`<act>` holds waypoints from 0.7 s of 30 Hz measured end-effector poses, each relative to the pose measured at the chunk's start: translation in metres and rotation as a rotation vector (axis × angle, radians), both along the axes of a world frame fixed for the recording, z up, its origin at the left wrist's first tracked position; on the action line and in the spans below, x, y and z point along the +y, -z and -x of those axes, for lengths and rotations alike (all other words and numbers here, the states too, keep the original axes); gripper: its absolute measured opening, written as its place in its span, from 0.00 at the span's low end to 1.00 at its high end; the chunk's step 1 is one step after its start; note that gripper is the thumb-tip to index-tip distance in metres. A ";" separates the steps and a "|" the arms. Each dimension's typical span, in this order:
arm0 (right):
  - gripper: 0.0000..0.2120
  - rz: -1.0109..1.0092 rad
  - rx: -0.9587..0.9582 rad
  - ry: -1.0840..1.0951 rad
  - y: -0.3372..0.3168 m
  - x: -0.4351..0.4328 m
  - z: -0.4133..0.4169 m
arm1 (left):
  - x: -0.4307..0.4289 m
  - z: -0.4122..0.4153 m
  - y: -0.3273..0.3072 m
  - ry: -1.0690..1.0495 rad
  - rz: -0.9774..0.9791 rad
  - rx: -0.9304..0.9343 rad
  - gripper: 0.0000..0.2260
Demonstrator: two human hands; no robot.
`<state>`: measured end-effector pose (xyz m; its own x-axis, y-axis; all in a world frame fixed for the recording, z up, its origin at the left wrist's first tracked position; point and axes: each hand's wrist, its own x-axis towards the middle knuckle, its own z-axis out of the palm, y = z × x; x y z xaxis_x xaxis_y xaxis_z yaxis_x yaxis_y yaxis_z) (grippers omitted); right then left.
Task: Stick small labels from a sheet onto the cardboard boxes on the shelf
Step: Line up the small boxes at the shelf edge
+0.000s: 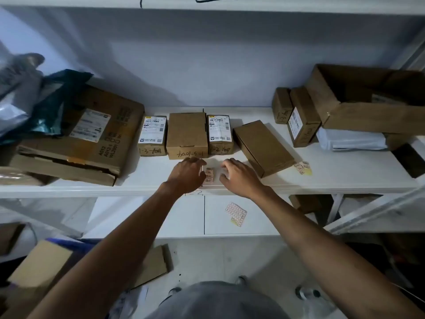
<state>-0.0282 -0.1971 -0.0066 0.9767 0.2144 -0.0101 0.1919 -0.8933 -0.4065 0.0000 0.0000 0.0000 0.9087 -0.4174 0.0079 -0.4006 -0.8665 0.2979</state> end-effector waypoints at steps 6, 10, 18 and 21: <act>0.17 -0.014 0.036 0.008 0.000 0.012 -0.003 | 0.001 0.006 0.008 -0.017 0.006 0.018 0.20; 0.17 -0.085 0.053 0.074 0.005 0.017 -0.006 | 0.001 0.007 0.012 -0.027 0.030 0.004 0.20; 0.16 -0.093 0.052 0.080 0.010 0.020 -0.013 | 0.000 0.003 0.024 -0.049 0.068 -0.029 0.20; 0.17 -0.094 0.052 0.078 0.011 0.021 -0.015 | 0.000 0.002 0.027 -0.056 0.088 -0.028 0.21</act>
